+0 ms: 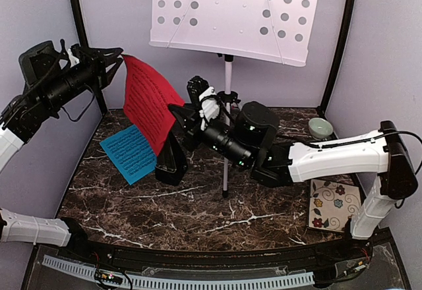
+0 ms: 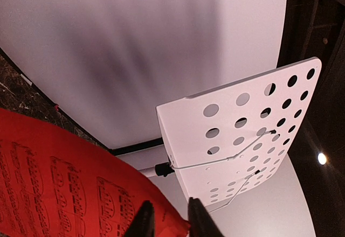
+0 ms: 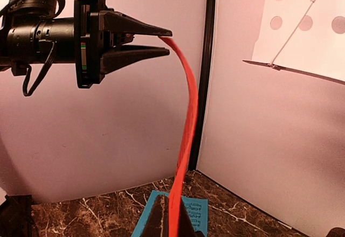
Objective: Set up the instrument practice props
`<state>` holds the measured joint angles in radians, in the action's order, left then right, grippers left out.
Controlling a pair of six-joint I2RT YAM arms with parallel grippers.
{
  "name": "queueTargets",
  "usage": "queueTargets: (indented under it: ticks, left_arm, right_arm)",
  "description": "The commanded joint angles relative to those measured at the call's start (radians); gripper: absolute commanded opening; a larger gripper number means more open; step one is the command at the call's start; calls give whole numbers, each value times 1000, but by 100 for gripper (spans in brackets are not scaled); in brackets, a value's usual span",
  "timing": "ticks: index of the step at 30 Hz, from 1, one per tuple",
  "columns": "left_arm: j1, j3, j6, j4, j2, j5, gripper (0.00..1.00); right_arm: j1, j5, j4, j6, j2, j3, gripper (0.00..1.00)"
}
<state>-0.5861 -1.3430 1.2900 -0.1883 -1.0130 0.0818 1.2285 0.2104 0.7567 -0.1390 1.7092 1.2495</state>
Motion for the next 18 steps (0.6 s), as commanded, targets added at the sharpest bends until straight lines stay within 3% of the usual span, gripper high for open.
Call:
queueTargets:
  ticks: [1,3,5,7,12,18]
  left_arm:
    - [0,14,-110,50,46,20,48]
    - [0,15,-246,57,72,37,77]
    - [0,22,-417,72,115,47,91]
    - [0,47,-592,105,163,14,98]
    - [0,99,-969,73,210,-235,99]
    - [0,85,-1156,-91,125,-586,97]
  right_arm:
    - [2,-19,-68,32,-142,-28,0]
    - [-2,-65,-177,38,-212,-34,0]
    - [-6,-114,-310,41,-277,-33,0]
    - [-14,-174,-429,29,-358,-41,0]
    - [-35,-307,-638,33,-507,-77,0]
    - [-43,-434,-830,0,-613,-90,0]
